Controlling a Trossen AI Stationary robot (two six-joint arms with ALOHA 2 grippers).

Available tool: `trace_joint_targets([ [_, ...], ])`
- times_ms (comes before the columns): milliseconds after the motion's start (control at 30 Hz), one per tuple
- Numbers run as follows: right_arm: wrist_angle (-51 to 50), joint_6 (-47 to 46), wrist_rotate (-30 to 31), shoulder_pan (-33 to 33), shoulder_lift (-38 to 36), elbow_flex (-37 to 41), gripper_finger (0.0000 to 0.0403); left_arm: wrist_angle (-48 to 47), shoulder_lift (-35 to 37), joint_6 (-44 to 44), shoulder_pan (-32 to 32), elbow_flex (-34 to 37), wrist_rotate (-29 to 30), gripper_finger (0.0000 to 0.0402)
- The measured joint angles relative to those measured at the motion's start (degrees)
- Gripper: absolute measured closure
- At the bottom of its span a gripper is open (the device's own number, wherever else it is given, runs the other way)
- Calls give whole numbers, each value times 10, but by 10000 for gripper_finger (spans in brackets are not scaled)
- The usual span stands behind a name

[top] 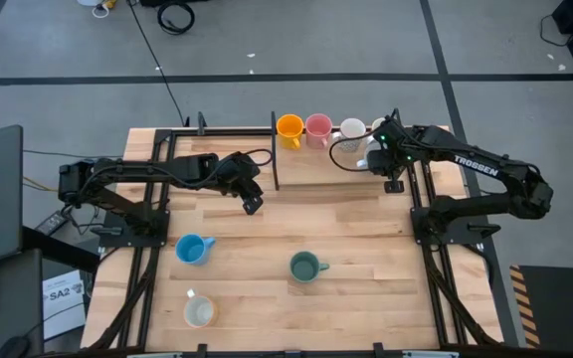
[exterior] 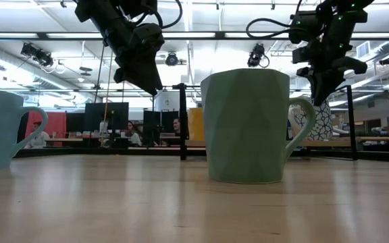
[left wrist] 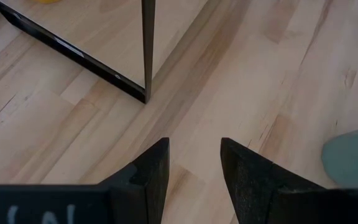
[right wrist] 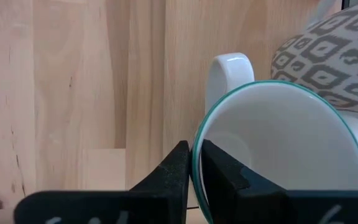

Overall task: Place coffee mugs
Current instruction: Put the blue and white patterned mug on the shelf

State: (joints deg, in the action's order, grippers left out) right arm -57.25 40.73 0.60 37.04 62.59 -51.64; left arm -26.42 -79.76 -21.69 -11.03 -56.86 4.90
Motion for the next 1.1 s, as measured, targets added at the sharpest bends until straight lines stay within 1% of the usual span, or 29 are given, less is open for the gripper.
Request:
trace_joint_targets([
  [200,0,0,0,0,0,0,349,0,0,0,0,0,0,251],
  [400,0,0,3,0,0,0,323,0,0,0,0,0,0,251],
  [667,-1,0,43,0,0,0,289,0,0,0,0,0,0,251],
  [1100,-1,0,45,-1,0,0,286,0,0,0,0,0,0,251],
])
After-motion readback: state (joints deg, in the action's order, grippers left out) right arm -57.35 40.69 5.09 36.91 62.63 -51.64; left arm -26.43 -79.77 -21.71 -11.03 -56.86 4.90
